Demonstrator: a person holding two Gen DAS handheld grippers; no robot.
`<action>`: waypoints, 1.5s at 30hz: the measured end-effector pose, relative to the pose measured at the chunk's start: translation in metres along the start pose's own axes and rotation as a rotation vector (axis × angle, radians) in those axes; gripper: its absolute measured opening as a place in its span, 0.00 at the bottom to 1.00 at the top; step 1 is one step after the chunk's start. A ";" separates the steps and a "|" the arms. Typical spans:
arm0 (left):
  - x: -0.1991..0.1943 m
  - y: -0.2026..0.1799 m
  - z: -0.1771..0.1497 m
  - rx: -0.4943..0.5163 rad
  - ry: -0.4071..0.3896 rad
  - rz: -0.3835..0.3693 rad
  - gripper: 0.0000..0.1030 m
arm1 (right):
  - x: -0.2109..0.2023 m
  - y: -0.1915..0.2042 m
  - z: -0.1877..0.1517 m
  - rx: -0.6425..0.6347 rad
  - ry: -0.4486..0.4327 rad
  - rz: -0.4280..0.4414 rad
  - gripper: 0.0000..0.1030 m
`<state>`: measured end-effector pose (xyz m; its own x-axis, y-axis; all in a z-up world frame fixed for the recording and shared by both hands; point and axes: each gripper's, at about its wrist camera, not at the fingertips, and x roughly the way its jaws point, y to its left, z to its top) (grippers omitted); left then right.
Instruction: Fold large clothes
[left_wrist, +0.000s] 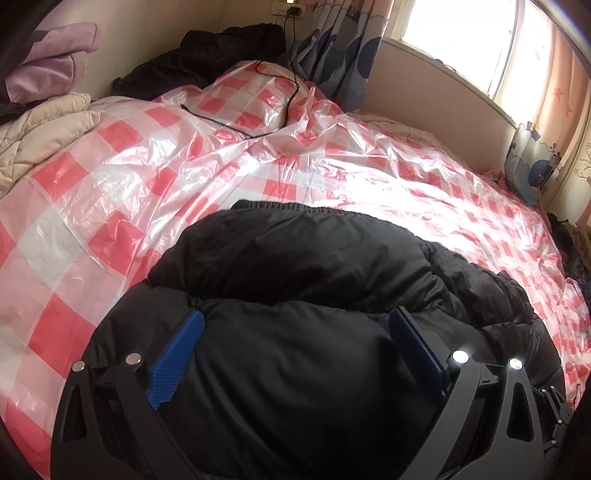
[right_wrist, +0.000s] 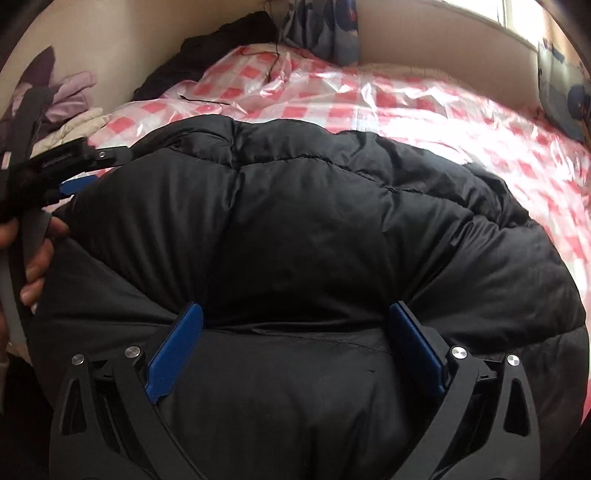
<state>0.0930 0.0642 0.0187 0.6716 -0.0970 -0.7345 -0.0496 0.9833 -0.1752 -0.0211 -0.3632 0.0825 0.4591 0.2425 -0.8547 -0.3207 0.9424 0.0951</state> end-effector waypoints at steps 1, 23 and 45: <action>-0.002 0.000 0.000 0.000 -0.004 -0.003 0.93 | -0.008 -0.002 0.003 0.025 0.004 0.021 0.93; -0.093 0.066 0.009 -0.180 -0.033 -0.267 0.93 | -0.109 0.019 -0.061 0.120 -0.096 0.157 0.93; -0.099 0.093 -0.147 -0.470 0.396 -0.586 0.93 | -0.076 -0.168 -0.148 0.904 0.004 0.573 0.93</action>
<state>-0.0861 0.1430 -0.0213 0.3803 -0.7035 -0.6003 -0.1350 0.5999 -0.7886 -0.1251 -0.5741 0.0558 0.4317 0.7041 -0.5638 0.2463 0.5093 0.8246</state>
